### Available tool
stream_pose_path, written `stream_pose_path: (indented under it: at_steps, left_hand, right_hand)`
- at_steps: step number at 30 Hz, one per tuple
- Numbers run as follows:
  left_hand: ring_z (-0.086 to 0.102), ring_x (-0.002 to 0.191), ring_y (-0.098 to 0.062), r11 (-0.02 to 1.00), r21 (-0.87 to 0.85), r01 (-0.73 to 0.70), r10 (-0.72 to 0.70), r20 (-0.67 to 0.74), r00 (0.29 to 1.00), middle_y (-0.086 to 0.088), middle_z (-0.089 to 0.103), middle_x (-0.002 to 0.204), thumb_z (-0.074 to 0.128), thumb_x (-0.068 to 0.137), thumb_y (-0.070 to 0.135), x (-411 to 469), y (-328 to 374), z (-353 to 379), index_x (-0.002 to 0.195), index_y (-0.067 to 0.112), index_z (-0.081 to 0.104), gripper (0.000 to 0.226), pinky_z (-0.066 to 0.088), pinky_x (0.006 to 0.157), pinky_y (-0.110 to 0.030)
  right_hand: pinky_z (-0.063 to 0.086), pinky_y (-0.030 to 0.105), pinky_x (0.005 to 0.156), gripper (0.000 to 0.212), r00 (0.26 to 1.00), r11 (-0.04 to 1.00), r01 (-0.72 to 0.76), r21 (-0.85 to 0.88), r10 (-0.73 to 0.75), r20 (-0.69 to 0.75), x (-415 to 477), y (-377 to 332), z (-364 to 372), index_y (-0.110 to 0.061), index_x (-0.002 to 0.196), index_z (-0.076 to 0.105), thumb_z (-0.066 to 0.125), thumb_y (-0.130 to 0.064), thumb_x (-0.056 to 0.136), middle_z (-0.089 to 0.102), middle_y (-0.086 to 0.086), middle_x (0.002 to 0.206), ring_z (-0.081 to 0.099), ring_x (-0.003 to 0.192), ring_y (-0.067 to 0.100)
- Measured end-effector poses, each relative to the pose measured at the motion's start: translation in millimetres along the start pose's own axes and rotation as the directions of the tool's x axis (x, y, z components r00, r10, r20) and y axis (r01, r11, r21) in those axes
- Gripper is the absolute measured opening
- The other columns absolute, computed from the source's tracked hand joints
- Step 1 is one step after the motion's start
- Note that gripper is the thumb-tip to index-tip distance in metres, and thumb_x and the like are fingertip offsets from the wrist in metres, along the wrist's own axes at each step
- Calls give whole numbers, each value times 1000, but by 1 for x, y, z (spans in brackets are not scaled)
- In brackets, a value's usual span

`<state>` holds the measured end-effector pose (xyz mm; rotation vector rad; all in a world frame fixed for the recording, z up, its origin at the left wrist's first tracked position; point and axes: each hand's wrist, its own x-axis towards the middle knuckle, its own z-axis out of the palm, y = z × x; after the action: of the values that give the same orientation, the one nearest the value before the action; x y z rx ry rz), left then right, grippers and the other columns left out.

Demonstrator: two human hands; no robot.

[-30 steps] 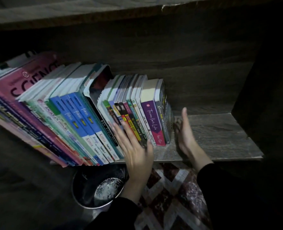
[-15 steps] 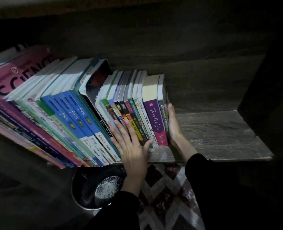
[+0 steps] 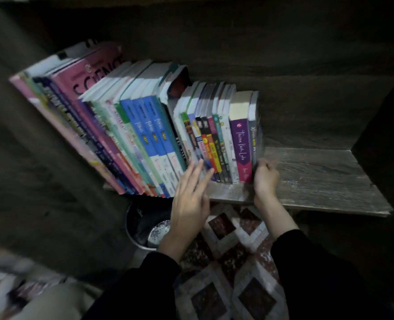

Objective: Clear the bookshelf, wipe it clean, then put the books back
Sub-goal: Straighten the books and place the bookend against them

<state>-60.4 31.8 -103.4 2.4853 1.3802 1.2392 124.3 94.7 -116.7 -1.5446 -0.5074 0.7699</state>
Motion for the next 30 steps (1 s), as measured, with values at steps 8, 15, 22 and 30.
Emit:
stream_pose_path:
  at_steps: [8, 15, 22, 30]
  left_hand:
    - [60, 95, -14, 948, -61, 311, -311, 5, 950, -3, 66, 105, 45, 91, 18, -99, -48, -67, 110, 11, 67, 30, 45, 86, -22]
    - [57, 111, -35, 547, 133, 826, -820, 280, 499, -15, 62, 120, 52, 73, 46, -207, -117, -60, 131, 14, 53, 67, 46, 94, -41]
    - [67, 100, -17, -4, -106, 994, -921, 387, 38, -14, 52, 83, 45, 95, -2, -227, -131, -26, 111, 1, 50, 17, 46, 67, -10]
    - [47, 29, 2, -59, -178, 982, -900, 436, 25, 6, 53, 34, 45, 97, -3, -200, -124, -4, 36, 7, 58, 63, 34, 36, -10]
  right_hand:
    - [37, 20, 97, 48, 929, 924, 369, -103, -367, 41, -148, 45, 15, -9, 141, 40, 50, -8, 95, 48, 13, 134, 46, 122, 18]
    - [41, 34, 95, 53, 811, 849, 423, -317, -199, 550, -227, 156, 46, -9, 137, 49, 46, -26, 86, 54, 18, 128, 50, 119, 35]
    - [46, 46, 88, 96, 525, 858, 306, -412, 208, 825, -234, 215, 57, -42, 148, -2, 62, -6, 87, 46, -2, 135, 50, 111, 29]
    - [32, 32, 52, 92, 566, 698, 484, -527, 210, 797, -240, 224, 62, -27, 152, -1, 55, -2, 84, 60, 13, 85, 60, 76, 35]
